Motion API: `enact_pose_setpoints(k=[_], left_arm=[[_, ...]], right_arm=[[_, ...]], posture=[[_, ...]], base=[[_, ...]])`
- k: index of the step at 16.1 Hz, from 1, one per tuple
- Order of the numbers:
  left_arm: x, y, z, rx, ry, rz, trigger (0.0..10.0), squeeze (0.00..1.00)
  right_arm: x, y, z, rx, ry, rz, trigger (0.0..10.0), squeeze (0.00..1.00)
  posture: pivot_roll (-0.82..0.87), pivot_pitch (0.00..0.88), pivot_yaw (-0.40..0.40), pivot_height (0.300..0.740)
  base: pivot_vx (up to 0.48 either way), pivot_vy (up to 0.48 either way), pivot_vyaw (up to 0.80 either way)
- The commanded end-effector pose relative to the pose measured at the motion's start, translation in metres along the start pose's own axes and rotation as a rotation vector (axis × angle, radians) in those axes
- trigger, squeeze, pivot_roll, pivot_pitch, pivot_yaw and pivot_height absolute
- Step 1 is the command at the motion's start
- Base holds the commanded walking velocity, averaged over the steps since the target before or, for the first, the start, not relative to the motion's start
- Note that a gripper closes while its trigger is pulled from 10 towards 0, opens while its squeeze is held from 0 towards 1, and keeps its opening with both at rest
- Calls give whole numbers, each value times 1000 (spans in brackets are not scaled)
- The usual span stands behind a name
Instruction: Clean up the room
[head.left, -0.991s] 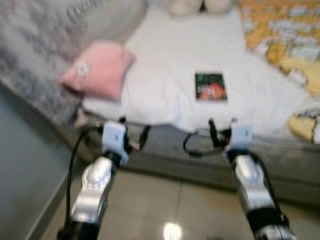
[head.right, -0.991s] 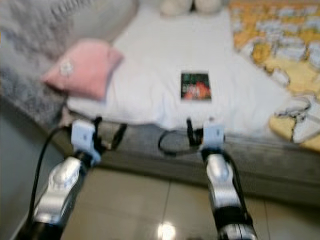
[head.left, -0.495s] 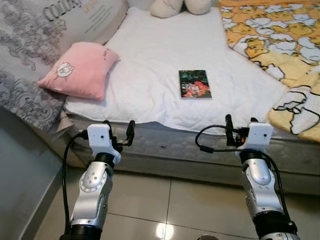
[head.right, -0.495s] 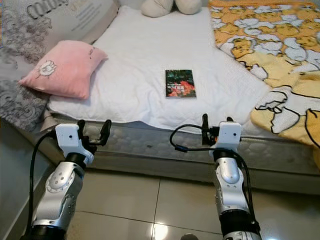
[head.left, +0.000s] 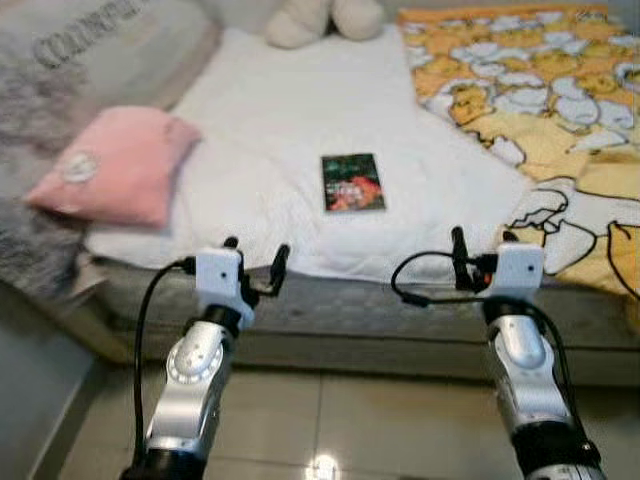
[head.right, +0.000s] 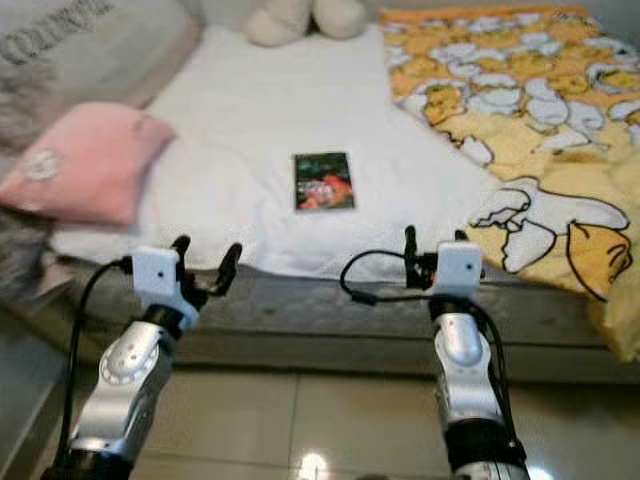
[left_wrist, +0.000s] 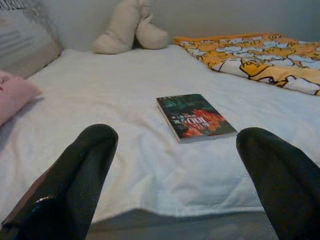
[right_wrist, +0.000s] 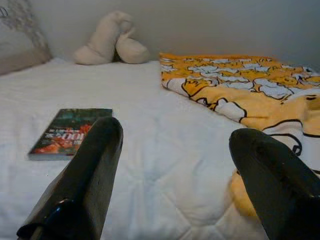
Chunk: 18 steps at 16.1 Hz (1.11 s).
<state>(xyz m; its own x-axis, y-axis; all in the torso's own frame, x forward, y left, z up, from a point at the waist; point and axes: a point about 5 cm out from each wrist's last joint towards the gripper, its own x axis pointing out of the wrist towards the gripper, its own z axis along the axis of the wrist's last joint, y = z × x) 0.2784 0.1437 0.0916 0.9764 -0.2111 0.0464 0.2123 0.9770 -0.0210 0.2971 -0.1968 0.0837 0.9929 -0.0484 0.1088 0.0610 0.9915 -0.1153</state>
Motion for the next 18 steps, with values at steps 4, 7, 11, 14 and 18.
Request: enact_pose_setpoints(k=[4, 7, 11, 14, 18], left_arm=[[2, 4, 6, 6, -24, -2, 10000, 0], [2, 2, 6, 6, -22, -4, 10000, 0], [5, -1, 7, 5, -20, -5, 10000, 0], [8, 5, 8, -95, -16, 71, 10000, 0], [7, -1, 7, -85, -11, 61, 10000, 0]], right_arm=[[2, 11, -1, 10, 15, 27, 10000, 0], [1, 13, -4, 3, 31, 41, 10000, 0], [4, 14, -3, -1, 35, 50, 10000, 0], [8, 15, -1, 6, 35, 67, 10000, 0], [11, 20, 1, 5, 39, 108, 10000, 51]], posture=[[-159, 0, 137, 740], [-159, 0, 136, 740], [-161, 0, 136, 740], [-162, 0, 135, 740], [-154, 0, 127, 740]], base=[[309, 0, -748], [477, 0, 0], [478, 0, 0], [455, 0, 0], [83, 438, 417]])
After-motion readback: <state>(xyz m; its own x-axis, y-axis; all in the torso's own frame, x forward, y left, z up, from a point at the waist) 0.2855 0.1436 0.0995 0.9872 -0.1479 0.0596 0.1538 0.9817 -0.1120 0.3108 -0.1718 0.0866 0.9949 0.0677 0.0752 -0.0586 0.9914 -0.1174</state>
